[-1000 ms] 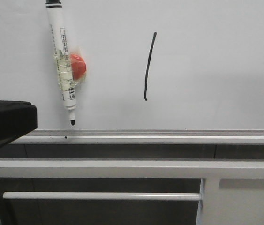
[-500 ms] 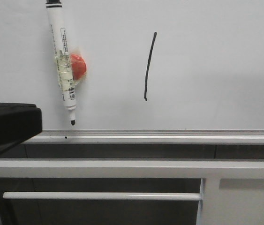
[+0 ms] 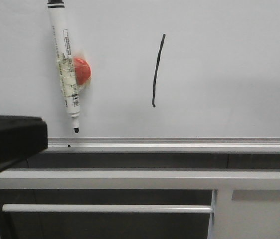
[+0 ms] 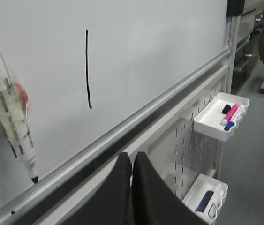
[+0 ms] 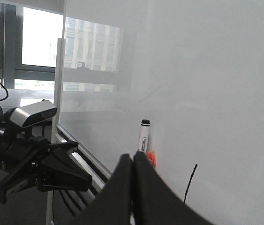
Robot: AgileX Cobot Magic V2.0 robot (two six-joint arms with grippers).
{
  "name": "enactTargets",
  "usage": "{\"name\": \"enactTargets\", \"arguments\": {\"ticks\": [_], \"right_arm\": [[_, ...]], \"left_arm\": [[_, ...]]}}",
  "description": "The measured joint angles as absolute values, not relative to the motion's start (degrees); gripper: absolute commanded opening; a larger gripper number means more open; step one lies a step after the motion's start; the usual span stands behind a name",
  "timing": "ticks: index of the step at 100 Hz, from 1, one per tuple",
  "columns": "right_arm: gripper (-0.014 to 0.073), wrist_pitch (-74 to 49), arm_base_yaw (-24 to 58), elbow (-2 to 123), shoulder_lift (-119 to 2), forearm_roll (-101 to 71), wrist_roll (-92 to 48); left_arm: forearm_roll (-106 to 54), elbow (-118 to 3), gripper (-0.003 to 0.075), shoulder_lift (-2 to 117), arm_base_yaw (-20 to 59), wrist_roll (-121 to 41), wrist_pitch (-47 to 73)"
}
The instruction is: Write number 1 on whiteboard
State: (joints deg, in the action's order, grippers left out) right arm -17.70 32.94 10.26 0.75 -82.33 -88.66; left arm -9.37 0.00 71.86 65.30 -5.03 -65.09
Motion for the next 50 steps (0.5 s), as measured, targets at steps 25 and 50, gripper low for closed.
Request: {"name": "enactTargets", "arguments": {"ticks": [25, 50], "right_arm": [[-0.0063, -17.7, 32.9, 10.3, 0.8, -82.3, -88.7], [-0.0063, -17.7, 32.9, 10.3, 0.8, -82.3, -88.7]], "left_arm": [[-9.1, 0.1, -0.0020, 60.7, 63.6, -7.8, -65.1], [-6.0, 0.2, -0.0020, 43.2, 49.2, -8.9, -63.5]]}}
